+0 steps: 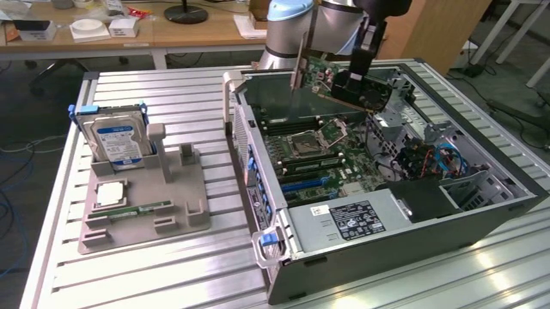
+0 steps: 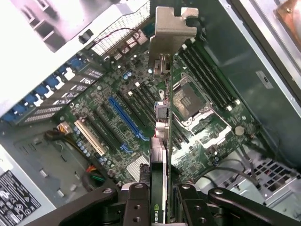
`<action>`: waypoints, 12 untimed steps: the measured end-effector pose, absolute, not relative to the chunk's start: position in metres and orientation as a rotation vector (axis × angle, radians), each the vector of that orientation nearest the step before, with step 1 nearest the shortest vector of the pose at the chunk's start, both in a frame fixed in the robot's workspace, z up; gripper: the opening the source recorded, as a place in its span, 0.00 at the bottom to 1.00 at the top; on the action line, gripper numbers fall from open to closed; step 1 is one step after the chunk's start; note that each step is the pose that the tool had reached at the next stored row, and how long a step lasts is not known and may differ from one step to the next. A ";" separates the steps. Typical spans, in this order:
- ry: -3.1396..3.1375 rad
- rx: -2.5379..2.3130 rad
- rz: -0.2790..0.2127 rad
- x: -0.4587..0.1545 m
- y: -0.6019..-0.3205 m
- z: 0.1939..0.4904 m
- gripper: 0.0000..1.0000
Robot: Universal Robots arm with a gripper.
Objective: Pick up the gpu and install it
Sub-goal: 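Insert the gpu into the slot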
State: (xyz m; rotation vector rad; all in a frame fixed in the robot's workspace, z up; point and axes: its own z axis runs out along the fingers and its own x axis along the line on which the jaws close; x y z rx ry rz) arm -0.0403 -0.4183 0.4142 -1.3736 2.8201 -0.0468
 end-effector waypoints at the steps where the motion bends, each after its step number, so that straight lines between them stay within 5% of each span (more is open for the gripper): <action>1: 2.809 -1.396 -0.047 -0.040 -0.418 0.414 0.26; 12: 2.679 -1.626 -0.046 -0.040 -0.418 0.413 0.26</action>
